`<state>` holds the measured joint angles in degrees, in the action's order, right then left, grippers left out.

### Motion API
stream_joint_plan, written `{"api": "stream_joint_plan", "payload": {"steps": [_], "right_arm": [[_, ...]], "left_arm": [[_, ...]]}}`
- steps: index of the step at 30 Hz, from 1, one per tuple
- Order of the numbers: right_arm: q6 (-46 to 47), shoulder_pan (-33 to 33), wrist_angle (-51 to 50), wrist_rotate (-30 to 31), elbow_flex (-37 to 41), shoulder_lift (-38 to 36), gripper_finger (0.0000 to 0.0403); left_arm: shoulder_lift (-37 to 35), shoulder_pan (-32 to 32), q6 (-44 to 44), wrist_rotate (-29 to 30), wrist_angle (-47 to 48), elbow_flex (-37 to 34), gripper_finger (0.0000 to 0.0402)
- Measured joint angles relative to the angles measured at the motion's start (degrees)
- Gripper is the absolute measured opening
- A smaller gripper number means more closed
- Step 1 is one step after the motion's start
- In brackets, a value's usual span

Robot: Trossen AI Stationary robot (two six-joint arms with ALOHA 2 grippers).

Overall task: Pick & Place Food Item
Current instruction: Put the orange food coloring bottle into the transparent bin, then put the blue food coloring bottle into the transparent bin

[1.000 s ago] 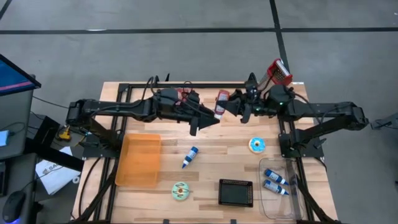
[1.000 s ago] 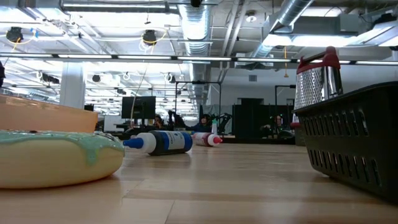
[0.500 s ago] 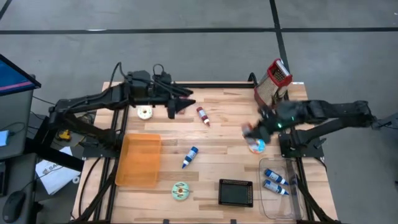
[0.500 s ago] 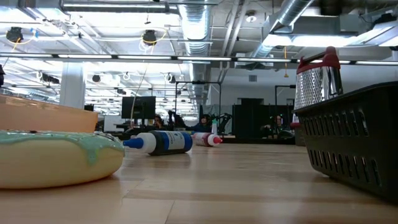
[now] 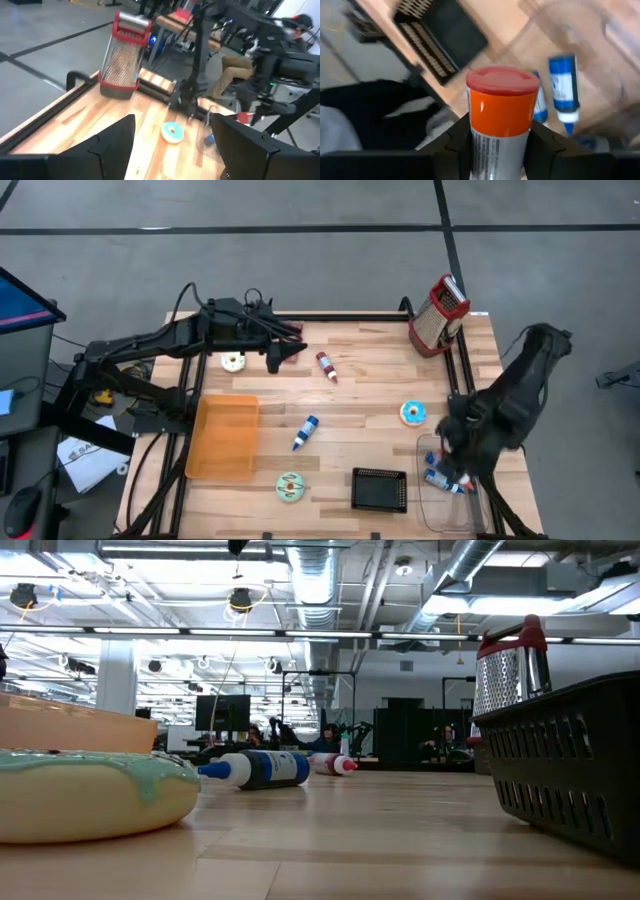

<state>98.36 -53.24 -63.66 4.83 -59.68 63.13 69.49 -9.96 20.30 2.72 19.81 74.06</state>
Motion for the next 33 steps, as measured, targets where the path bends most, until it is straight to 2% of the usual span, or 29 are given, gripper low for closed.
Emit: {"api": "stream_joint_plan", "payload": {"steps": [11, 16, 23, 33], "right_arm": [[1.2, -5.5, 9.5, 0.2, 0.0, 18.7, 0.0124], [6.1, -9.4, 12.0, -0.6, 0.0, 24.4, 0.013], [14.7, -12.9, 13.3, -0.5, 0.0, 26.2, 0.0154], [15.3, -12.6, 12.9, 0.4, 0.0, 25.2, 0.0218]], "left_arm": [[0.3, -0.2, 1.1, 0.1, -1.8, -1.1, 0.0258], [0.3, -0.2, 1.6, 0.1, -2.1, -1.1, 0.0259], [0.3, -0.2, 2.2, -0.5, -2.0, -1.1, 0.0259], [0.3, -0.2, 1.7, -0.8, -1.4, -1.0, 0.0256]]}}
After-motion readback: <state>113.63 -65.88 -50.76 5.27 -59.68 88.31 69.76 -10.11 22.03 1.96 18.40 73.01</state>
